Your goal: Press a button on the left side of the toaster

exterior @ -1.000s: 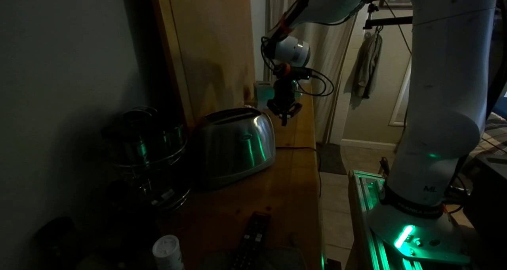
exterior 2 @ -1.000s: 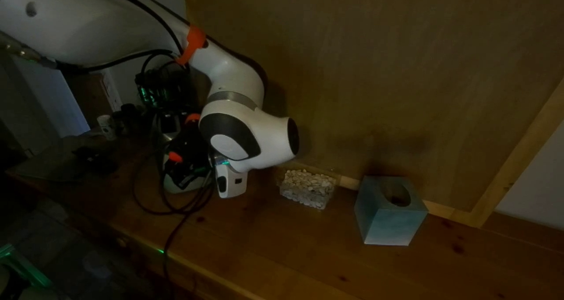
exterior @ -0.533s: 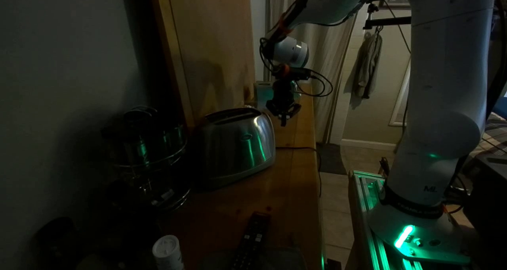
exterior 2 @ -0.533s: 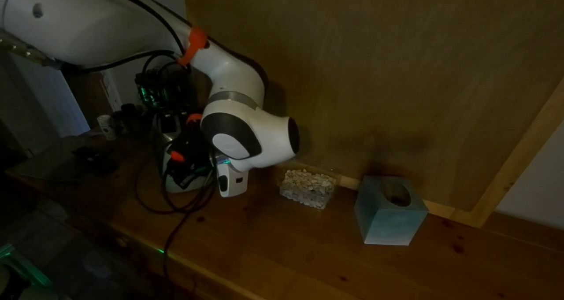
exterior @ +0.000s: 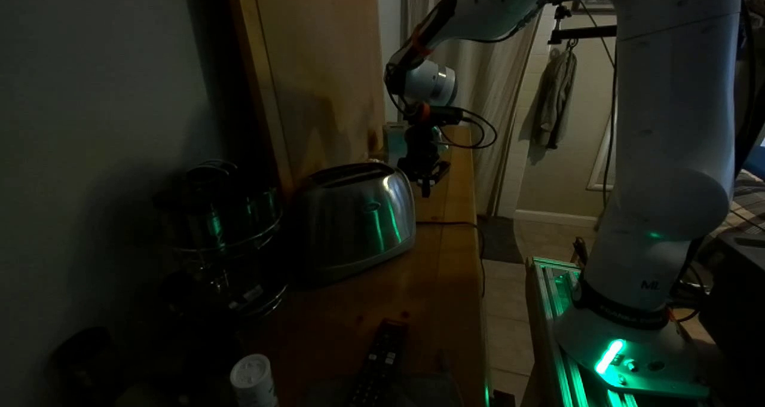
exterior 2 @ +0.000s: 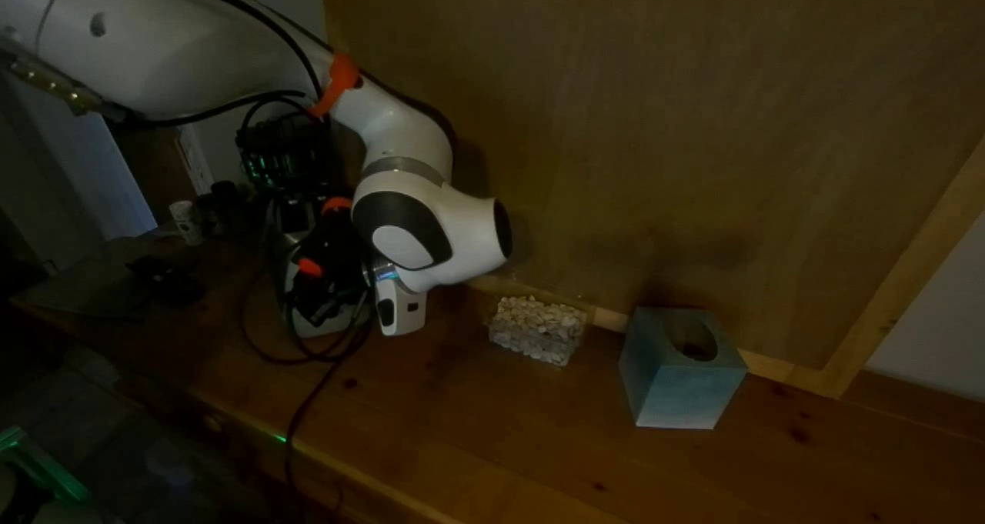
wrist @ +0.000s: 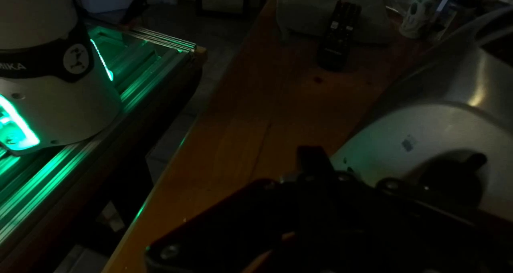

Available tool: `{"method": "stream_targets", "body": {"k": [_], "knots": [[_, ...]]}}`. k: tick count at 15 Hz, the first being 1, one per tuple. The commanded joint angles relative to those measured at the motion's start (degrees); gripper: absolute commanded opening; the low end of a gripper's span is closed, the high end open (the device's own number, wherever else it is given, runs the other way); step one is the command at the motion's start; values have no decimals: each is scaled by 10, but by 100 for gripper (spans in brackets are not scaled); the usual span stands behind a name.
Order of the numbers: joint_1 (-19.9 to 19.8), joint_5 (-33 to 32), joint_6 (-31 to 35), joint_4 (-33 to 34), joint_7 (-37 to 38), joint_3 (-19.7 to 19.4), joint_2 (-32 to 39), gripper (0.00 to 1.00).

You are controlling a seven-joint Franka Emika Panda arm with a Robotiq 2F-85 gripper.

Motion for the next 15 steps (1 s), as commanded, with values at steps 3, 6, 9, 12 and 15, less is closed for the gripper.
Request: {"method": "stream_targets", "body": {"k": [3,6,9,12,15], "knots": [[-2,-1,-1,2,0,1,2,1],[-2,-1,-1,2,0,1,2,1],[-2,-1,-1,2,0,1,2,1],[2,5,-8,13,21,3,8,0],[5,5,-7,14,40,6,11,0]]}}
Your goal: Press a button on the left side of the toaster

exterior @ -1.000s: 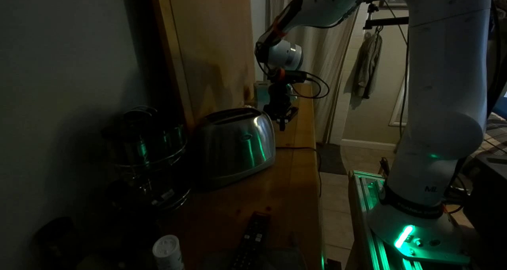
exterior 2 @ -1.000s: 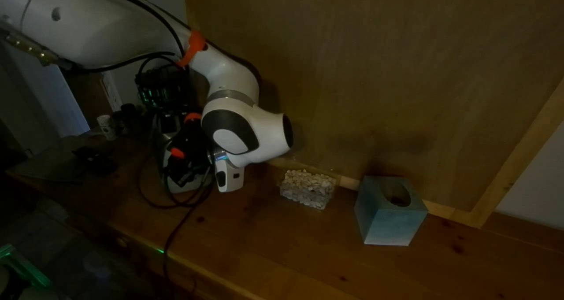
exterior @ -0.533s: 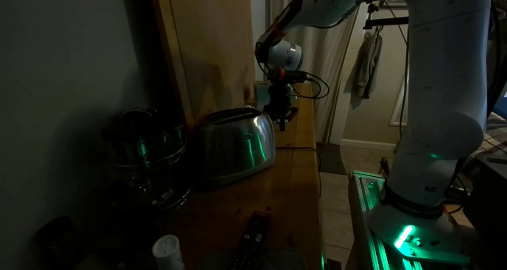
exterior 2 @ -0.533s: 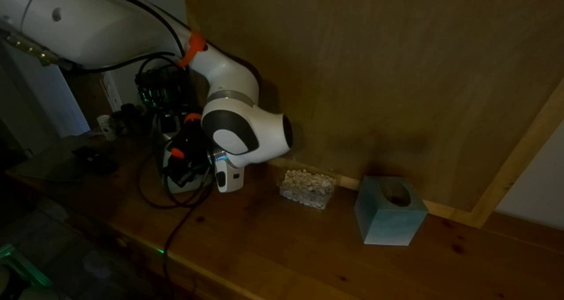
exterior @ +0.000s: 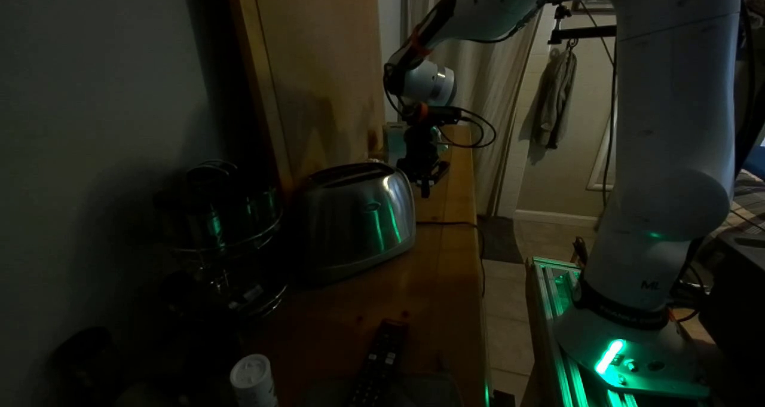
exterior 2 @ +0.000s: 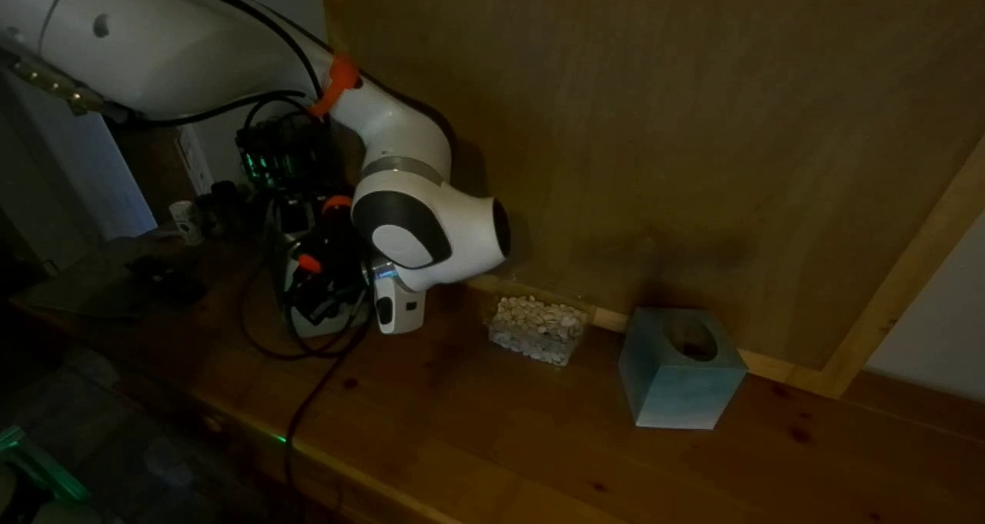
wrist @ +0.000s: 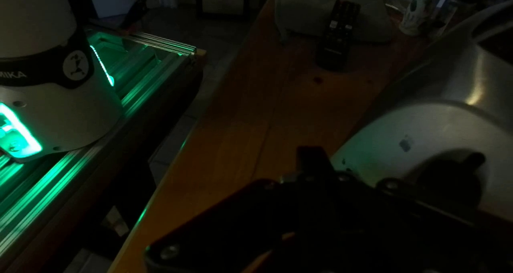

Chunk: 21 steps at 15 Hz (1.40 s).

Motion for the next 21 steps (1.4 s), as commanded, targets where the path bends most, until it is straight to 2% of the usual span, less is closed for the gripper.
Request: {"method": "stream_targets", "body": {"k": [1,7,16,21], "knots": [[5,2,-5,13,30,4,12,0],[1,13,3,8,72,-4,16,0],[-19,105,-15,7,154,-25,43,0],[-13,117,1,8,195,-29,54,0]]}}
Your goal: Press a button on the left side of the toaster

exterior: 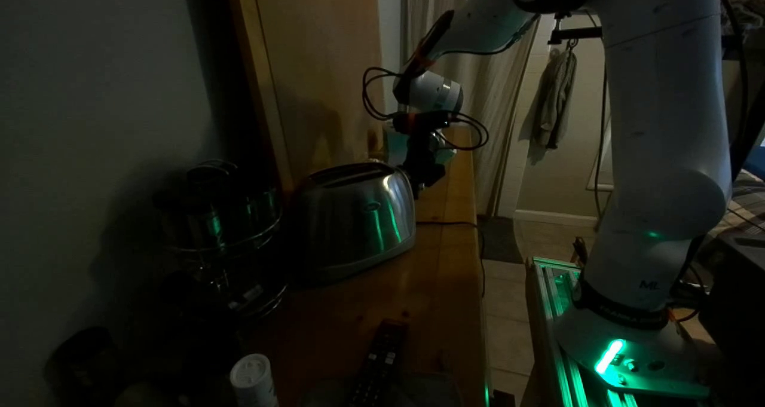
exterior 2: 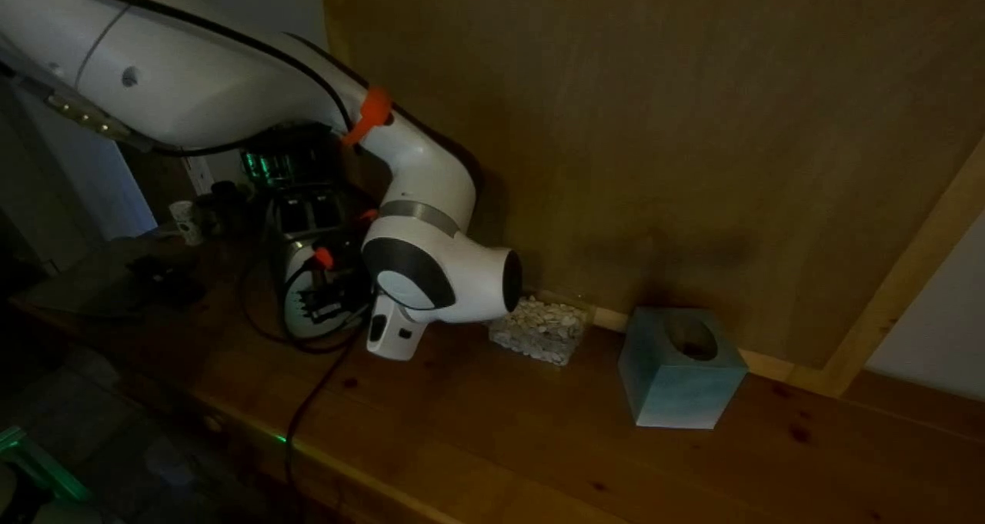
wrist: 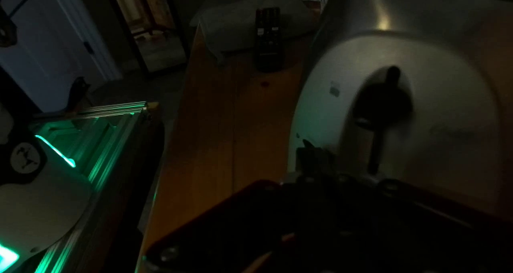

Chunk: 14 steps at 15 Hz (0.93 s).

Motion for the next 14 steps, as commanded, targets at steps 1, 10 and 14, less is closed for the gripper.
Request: {"method": "stream_targets", "body": {"k": [1,10,14], "knots": [[4,14,7,8,35,-5,12,0],[12,-8,43,9,77,-2,10,0],[19,-23,50,9,86,0,9,0]]}}
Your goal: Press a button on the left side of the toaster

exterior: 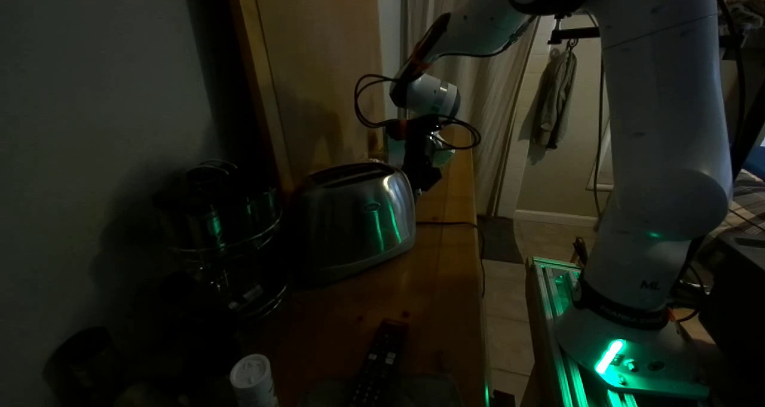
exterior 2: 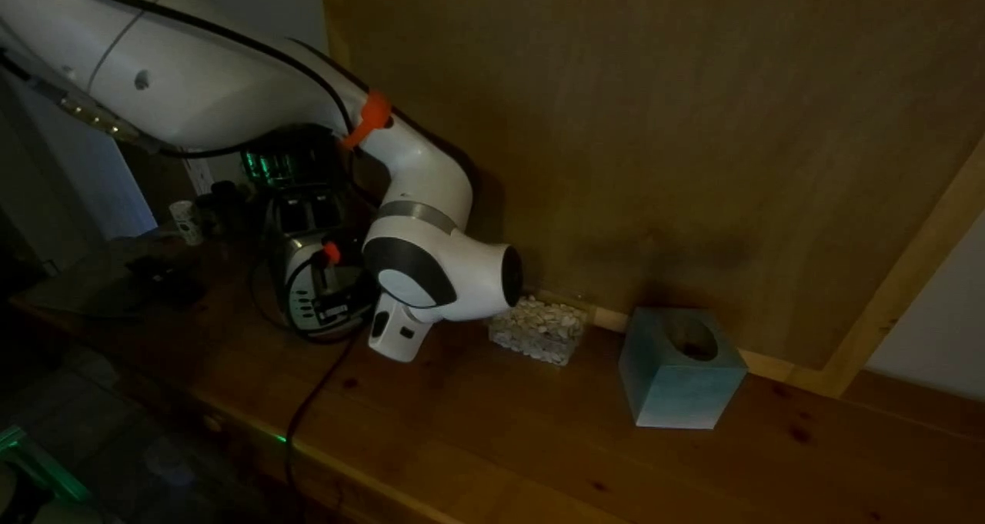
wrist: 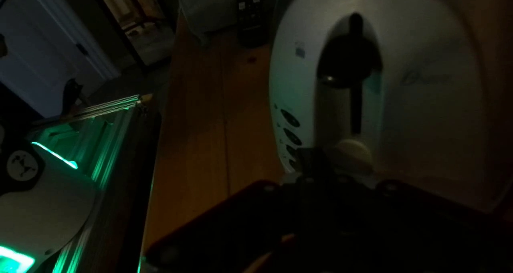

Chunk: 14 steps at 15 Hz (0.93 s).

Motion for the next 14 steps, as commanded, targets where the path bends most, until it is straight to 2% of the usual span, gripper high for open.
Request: {"method": "stream_targets", "body": {"k": [1,8,14], "knots": [[9,-19,7,9,16,1,2,0],[10,-58,-5,15,8,3,4,0],[4,-53,-51,17,-15,9,4,0]]}}
